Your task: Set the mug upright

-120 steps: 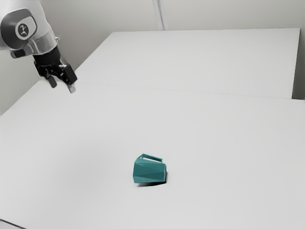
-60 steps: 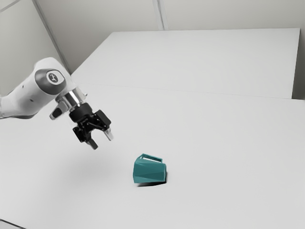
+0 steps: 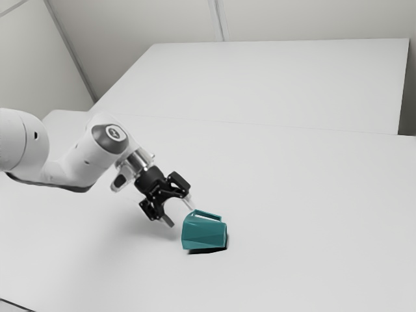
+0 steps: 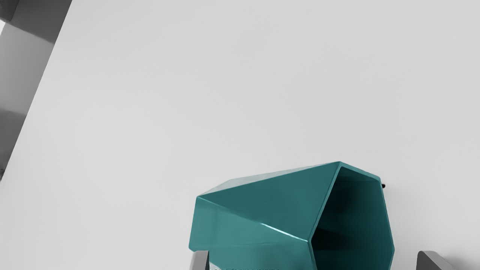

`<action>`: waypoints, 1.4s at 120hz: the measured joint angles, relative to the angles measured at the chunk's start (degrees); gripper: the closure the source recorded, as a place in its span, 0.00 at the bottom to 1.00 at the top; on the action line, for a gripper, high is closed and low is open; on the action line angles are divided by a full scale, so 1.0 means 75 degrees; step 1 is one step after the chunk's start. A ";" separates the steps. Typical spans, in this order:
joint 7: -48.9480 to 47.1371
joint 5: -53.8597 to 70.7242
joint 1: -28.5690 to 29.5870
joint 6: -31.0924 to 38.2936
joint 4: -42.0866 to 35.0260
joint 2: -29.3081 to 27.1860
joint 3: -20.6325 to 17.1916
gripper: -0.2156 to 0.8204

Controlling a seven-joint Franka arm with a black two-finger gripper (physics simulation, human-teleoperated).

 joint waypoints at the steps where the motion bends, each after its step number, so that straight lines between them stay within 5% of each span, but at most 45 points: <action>1: 0.0000 -0.0044 0.0005 0.0009 -0.0004 0.0010 -0.0007 0.21; 55: 0.0000 -0.1505 -0.0092 0.0289 -0.0145 0.0401 -0.0337 0.22; 87: 0.0000 -0.1357 -0.0111 0.0383 -0.0137 0.0359 -0.0352 0.69; 107: 0.0003 -0.1220 -0.0103 0.0421 -0.0099 0.0300 -0.0386 0.90; 168: 0.0001 0.0271 -0.0504 0.0778 0.0214 -0.0431 -0.0654 0.97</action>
